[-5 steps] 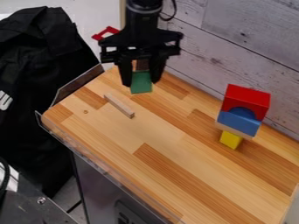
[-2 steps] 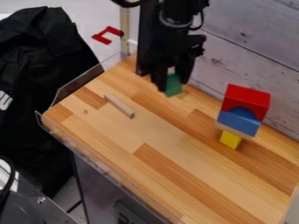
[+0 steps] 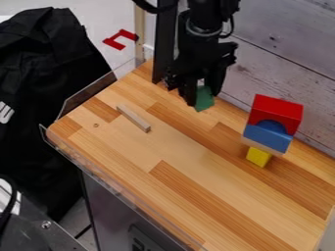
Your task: Take the green cube off of the red arch to the left side of the table
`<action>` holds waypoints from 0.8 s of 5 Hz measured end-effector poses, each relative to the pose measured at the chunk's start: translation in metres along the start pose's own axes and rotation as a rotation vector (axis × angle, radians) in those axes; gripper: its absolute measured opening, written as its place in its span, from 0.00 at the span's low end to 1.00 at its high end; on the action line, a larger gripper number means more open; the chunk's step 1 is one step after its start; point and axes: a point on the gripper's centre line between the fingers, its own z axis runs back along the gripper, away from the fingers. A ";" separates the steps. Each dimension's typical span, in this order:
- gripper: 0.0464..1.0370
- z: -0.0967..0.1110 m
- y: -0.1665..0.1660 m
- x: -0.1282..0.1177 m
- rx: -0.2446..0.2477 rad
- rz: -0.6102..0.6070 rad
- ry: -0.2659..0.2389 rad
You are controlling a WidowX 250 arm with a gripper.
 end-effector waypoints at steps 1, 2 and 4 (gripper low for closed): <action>0.51 -0.011 0.004 0.013 0.040 0.094 0.005; 0.51 -0.017 0.013 0.019 0.072 0.210 -0.017; 0.51 -0.039 0.027 0.029 0.100 0.398 -0.026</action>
